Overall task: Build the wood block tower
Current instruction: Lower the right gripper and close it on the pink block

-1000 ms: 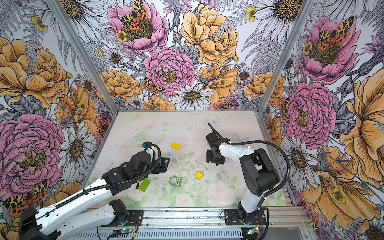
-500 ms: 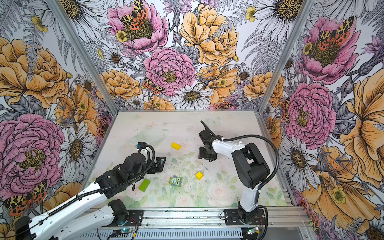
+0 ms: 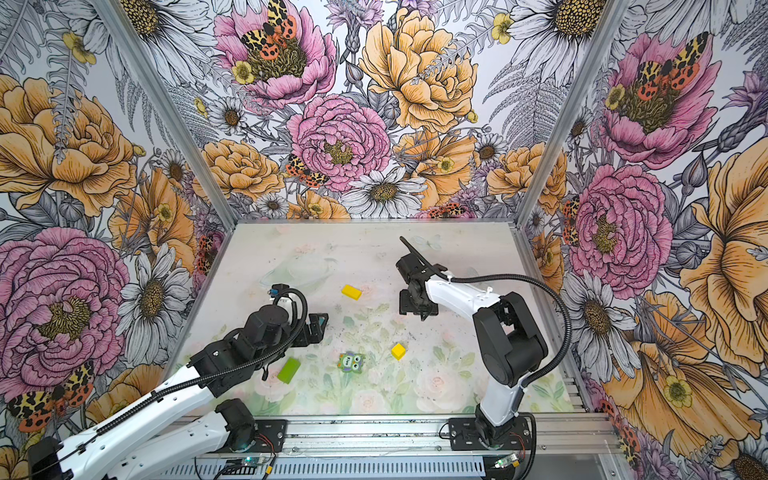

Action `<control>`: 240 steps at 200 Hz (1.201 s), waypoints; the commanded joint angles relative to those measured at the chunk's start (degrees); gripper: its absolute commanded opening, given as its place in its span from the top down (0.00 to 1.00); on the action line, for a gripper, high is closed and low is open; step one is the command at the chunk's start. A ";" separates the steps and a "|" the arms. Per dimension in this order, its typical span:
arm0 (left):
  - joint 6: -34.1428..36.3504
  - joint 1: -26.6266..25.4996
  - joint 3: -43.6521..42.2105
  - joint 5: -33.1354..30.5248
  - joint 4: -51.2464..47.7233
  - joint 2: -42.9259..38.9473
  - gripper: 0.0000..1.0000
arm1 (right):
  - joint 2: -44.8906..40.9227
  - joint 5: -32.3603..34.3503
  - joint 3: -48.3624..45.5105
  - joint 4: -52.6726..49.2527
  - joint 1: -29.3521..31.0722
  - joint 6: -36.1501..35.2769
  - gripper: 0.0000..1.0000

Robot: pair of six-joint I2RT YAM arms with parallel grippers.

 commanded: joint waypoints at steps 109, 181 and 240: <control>2.30 -2.25 1.61 0.97 3.08 3.39 0.01 | 3.21 0.36 2.31 1.35 -3.64 -3.02 0.13; 2.99 -2.31 2.82 0.83 3.80 5.72 0.01 | 5.47 -1.21 2.57 2.78 -4.69 -3.70 0.13; 2.97 -2.37 2.82 0.65 3.74 5.63 0.01 | 6.93 -0.78 2.40 3.13 -5.48 -3.52 0.16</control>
